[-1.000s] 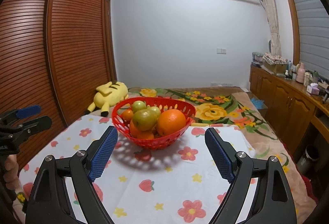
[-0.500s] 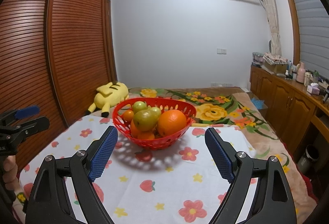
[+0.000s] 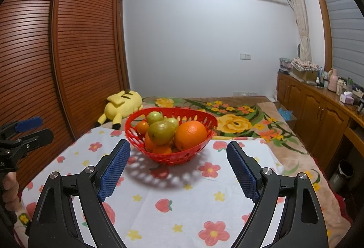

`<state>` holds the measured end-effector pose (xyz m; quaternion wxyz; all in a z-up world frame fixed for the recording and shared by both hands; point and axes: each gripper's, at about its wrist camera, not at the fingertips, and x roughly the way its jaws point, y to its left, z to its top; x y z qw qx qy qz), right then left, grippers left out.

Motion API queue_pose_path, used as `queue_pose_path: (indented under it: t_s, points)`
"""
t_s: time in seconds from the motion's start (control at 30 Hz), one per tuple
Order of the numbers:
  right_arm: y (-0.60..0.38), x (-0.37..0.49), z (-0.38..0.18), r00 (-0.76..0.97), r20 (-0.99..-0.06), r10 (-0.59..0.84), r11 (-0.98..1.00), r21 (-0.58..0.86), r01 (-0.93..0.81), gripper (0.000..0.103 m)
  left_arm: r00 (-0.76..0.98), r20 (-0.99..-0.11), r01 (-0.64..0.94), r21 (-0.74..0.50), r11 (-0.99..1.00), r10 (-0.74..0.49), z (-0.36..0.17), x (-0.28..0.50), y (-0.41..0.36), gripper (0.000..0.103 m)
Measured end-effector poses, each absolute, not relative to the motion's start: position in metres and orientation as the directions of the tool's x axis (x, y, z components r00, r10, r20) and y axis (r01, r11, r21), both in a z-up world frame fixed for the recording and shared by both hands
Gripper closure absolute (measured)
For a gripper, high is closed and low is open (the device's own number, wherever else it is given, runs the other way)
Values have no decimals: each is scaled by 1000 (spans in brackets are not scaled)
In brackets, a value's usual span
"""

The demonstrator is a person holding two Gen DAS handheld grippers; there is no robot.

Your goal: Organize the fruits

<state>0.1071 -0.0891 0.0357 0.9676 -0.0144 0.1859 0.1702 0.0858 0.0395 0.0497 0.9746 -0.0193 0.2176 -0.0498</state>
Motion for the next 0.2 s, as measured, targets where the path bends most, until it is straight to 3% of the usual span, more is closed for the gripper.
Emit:
queue_pose_path:
  t_s: [0.2]
  points:
    - [-89,107,36,873,-365,324,942,35,-334,15,900,-422,90,-59,994,-107,49,86,40,9]
